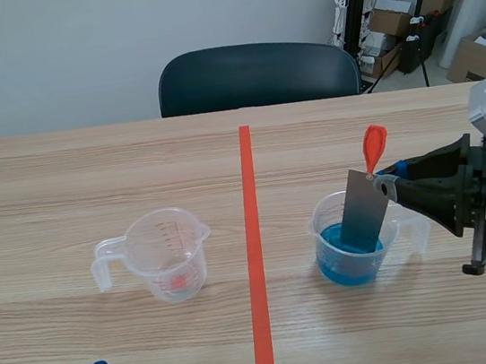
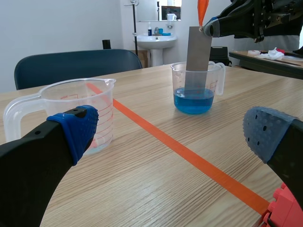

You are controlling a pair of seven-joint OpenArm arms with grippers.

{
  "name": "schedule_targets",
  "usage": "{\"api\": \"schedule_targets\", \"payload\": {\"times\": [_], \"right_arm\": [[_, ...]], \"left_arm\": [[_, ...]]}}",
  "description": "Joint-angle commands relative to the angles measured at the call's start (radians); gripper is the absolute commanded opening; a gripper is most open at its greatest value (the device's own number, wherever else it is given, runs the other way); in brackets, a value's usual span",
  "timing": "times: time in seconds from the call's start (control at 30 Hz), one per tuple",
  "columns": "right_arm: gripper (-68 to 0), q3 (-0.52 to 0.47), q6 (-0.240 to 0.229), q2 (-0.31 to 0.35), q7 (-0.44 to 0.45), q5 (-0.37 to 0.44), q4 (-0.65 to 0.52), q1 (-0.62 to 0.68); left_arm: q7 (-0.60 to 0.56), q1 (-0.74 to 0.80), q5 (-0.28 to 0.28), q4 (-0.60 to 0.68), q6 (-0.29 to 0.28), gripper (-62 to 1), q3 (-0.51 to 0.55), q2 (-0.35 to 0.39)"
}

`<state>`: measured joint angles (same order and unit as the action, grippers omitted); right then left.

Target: Do the redox reaction experiment. hold the plate still in the solution

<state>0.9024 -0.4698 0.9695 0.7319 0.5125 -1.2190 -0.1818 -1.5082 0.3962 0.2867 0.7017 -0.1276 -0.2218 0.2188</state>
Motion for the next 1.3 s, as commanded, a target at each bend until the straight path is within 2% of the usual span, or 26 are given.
{"api": "schedule_targets", "payload": {"times": [0.0, 1.27], "right_arm": [[-66.9, -0.012, 0.003, 0.002, 0.015, 0.013, -0.004, -0.009], [-66.9, -0.012, 0.003, 0.002, -0.015, 0.013, -0.004, -0.009]], "left_arm": [[-0.013, 0.000, -0.002, 0.013, 0.002, 1.4, -0.002, -0.002], [-0.013, 0.000, -0.002, 0.013, 0.002, 1.4, -0.002, -0.002]]}}
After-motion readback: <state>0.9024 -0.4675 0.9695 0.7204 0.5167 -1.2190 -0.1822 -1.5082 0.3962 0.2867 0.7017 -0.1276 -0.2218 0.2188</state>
